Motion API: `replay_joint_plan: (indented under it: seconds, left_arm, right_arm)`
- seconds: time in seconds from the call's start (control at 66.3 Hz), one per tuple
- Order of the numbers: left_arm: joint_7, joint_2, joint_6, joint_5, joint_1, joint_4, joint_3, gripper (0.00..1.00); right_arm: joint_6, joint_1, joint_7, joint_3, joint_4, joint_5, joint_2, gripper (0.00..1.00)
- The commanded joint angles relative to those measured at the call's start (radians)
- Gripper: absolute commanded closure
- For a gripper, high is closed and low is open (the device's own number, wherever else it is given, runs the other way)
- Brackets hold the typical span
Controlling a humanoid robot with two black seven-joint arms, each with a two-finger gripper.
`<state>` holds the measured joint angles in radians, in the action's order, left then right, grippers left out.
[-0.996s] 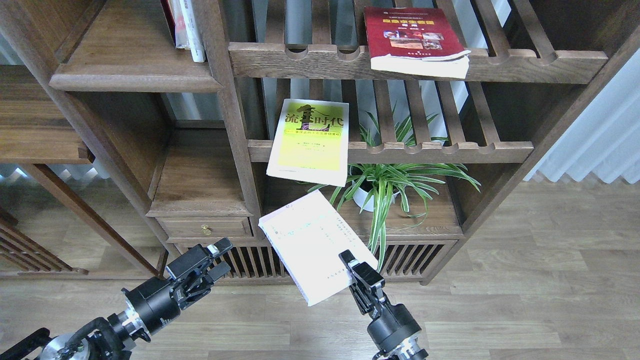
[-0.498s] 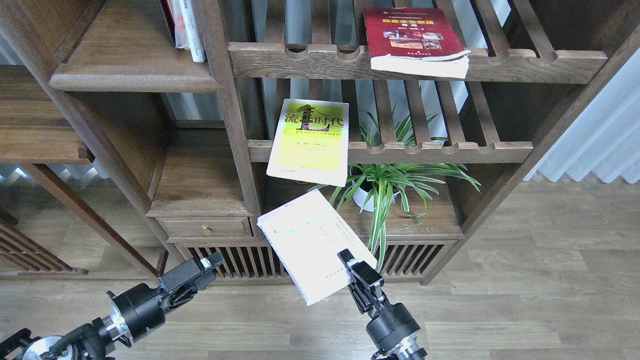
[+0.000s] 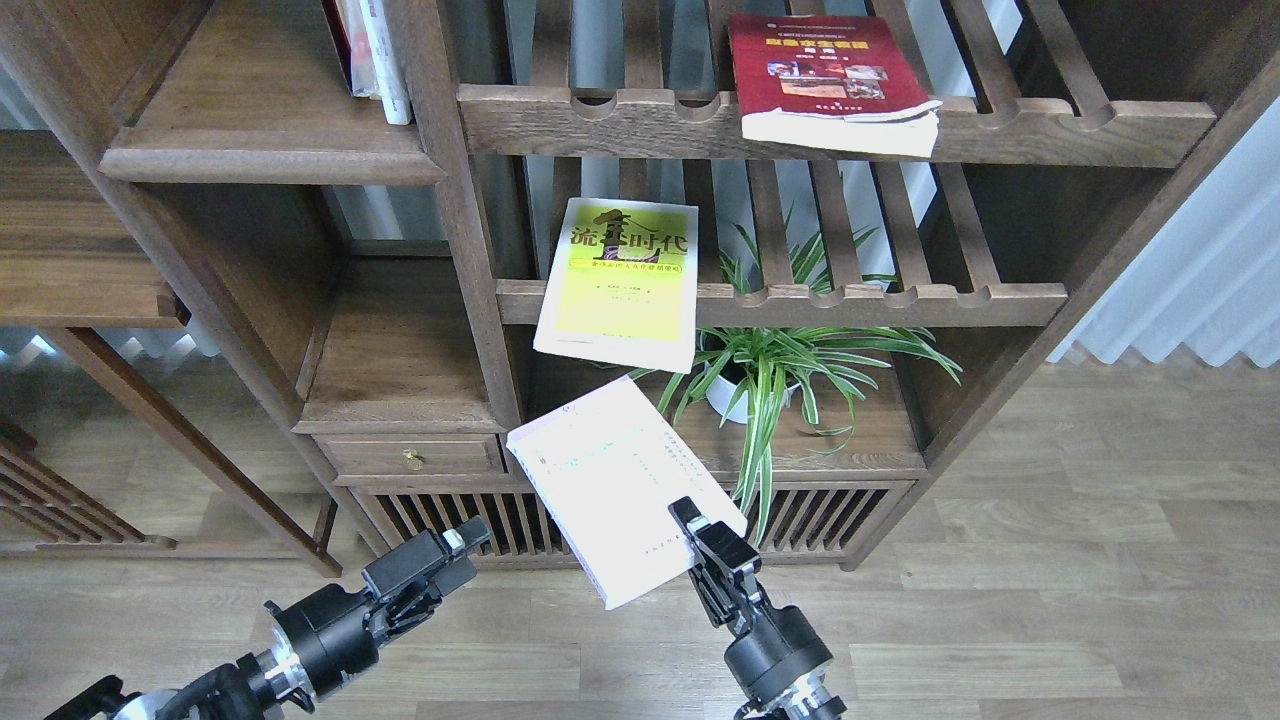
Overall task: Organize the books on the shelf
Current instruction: 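Move the left gripper toward the white book's edge nearest it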
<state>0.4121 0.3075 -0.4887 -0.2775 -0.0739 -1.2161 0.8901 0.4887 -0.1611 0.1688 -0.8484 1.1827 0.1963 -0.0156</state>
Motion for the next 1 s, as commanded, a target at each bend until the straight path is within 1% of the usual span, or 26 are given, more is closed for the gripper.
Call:
replay_joint_plan:
  seconds: [0.0,0.181,0.377,0.468,0.649,0.905,0.98]
  left_arm:
    - [-0.001,-0.007,0.000,0.003,0.000,0.006,-0.006,0.00]
    - [-0.006,-0.022,0.000,0.008,-0.012,0.007,0.000,0.00]
    - [-0.007,-0.048,0.000,-0.210,-0.012,0.003,-0.007,0.00]
    - [-0.007,-0.050,0.000,-0.261,-0.009,0.006,-0.008,0.00]
    - [-0.009,-0.096,0.000,-0.269,0.000,0.041,-0.023,0.00]
    - [-0.009,-0.102,0.000,-0.269,-0.006,0.079,-0.043,0.00]
    - [-0.009,-0.108,0.000,-0.269,-0.018,0.087,-0.040,0.00]
  right_arm:
    - [0.000,0.000,0.000,0.000,0.000,0.000,-0.001,0.96]
    - [0.000,0.000,0.000,0.000,0.000,0.000,-0.001,0.96]
    - [0.000,-0.001,0.000,0.005,0.000,0.002,0.005,0.96]
    - [0.000,-0.001,0.000,0.009,0.000,0.002,0.009,0.96]
    - [0.000,-0.001,-0.003,0.017,0.000,0.000,0.016,0.96]
    - [0.000,-0.001,-0.003,0.020,0.002,0.000,0.016,0.96]
    - [0.000,-0.001,-0.014,0.022,0.002,0.000,0.016,0.96]
